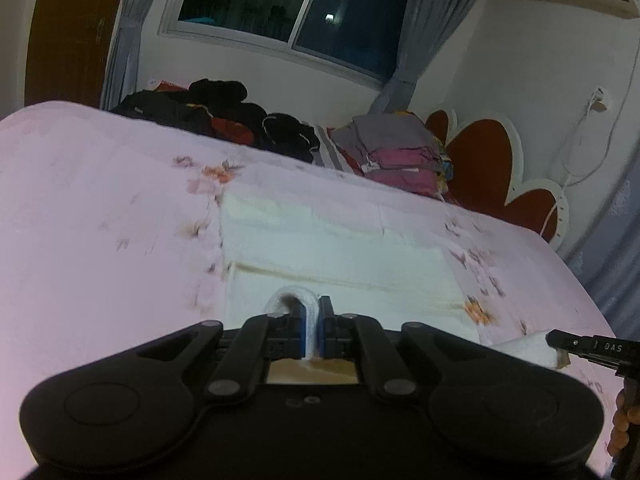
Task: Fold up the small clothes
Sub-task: 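Lift the held sweater end with both tools and fold it over the body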
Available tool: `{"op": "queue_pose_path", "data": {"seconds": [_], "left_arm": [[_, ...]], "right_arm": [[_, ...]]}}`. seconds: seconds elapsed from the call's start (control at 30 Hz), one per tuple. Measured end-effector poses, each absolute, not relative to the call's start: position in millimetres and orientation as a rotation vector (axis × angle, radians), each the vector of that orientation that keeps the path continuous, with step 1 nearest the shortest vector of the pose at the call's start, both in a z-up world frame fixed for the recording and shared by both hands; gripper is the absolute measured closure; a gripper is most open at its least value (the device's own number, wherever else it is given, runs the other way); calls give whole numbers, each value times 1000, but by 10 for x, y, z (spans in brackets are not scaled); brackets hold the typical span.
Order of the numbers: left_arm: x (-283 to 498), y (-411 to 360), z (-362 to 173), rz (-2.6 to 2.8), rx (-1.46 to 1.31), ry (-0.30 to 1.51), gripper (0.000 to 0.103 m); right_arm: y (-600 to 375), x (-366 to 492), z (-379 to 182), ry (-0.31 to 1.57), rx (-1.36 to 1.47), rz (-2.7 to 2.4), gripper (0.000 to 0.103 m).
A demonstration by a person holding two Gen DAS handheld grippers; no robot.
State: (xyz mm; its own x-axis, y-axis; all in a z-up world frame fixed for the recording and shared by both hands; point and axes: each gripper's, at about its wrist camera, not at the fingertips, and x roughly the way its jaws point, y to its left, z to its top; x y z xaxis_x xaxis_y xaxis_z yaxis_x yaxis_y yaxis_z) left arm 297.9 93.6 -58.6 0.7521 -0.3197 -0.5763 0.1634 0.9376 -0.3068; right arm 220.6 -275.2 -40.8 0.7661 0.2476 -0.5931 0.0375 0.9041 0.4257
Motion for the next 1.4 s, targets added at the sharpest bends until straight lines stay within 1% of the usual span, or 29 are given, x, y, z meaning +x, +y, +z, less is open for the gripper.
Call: {"op": "queue_pose_path", "data": {"seconds": [0.23,0.5,0.77,0.93,1.27,1.33,1.37,1.4], "left_arm": [[3558,830,-720,-236,-251,675,98],[4279,855,-828,-172,-283,693,98],[4886,692,-1075,-127,-253,753,98],[5147,665,-1236,-90,-249,791,98],[5541,597,-1413,-54,-238,836,97],[5581,575,-1418,-58,-230,837,92],[5593,563,-1415,-64,-222,837,84],[5596,571,-1404,-59,-216,838,73]], "right_arm": [[-2765,2826,-538,698,423,127,98],[-2918,3625,-712,709,487,101,98],[-2925,4357,-1080,777,514,63,98],[-2976,4650,-1321,816,536,32,98],[-3001,5027,-1535,845,569,22,98],[-3013,5071,-1540,843,575,22,98],[-3020,5088,-1551,848,580,21,98],[-3029,5101,-1558,852,584,21,97]]}}
